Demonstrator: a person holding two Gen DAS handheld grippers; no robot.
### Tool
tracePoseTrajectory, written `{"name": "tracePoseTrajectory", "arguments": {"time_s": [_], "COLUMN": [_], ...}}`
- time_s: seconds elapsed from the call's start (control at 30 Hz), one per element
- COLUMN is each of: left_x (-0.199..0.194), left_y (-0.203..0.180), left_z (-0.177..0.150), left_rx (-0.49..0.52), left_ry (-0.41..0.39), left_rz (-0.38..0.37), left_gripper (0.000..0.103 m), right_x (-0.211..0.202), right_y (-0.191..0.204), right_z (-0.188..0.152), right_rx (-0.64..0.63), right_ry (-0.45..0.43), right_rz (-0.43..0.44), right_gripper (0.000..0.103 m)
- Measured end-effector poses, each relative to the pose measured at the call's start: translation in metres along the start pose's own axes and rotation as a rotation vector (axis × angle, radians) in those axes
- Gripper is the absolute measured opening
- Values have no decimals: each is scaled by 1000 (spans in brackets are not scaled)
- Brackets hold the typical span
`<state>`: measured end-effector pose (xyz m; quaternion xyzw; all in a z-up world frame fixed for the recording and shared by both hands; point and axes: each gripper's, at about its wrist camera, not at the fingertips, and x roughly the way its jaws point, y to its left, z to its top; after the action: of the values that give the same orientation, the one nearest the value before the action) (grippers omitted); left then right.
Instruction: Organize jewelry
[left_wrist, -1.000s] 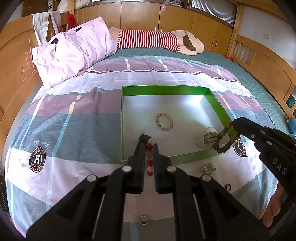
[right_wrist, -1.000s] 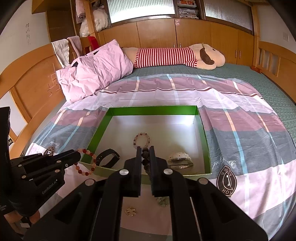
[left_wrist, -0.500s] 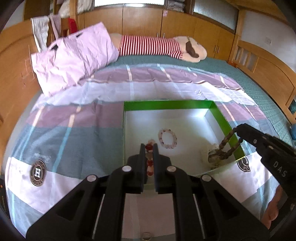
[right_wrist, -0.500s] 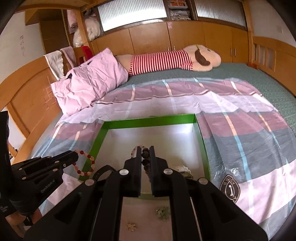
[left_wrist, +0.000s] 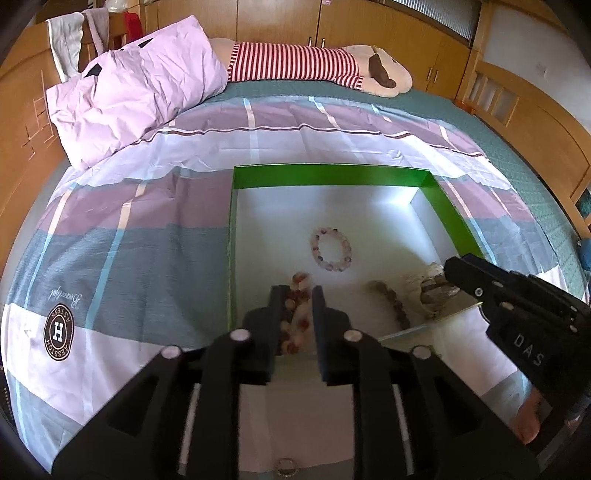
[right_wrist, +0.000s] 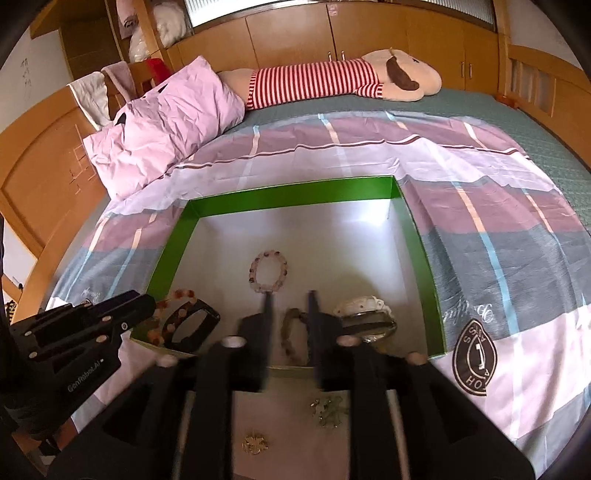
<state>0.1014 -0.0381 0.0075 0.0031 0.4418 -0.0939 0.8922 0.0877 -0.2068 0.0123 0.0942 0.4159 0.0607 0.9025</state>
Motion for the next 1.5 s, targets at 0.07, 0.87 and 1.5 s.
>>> {"name": "tracePoseTrajectory", "arguments": {"time_s": [0.07,0.87,1.5], "left_x": [-4,4,24], "left_y": [-2,-21,-50], "left_z": [0,-69,-80], "left_rx": [7,79,127], "left_ry": [-5,263,303], "left_rz": [-8,-61,-83], "left_gripper": [17,46,61], "right_x": [-7,61,21], "right_y": [-3,-19,-53], "right_z": [0,-69,-66], "right_rx": [19,-52,35], "right_ry": [-18,435,425], "right_rz": [5,-65,-36], "right_gripper": [48,46,12]}}
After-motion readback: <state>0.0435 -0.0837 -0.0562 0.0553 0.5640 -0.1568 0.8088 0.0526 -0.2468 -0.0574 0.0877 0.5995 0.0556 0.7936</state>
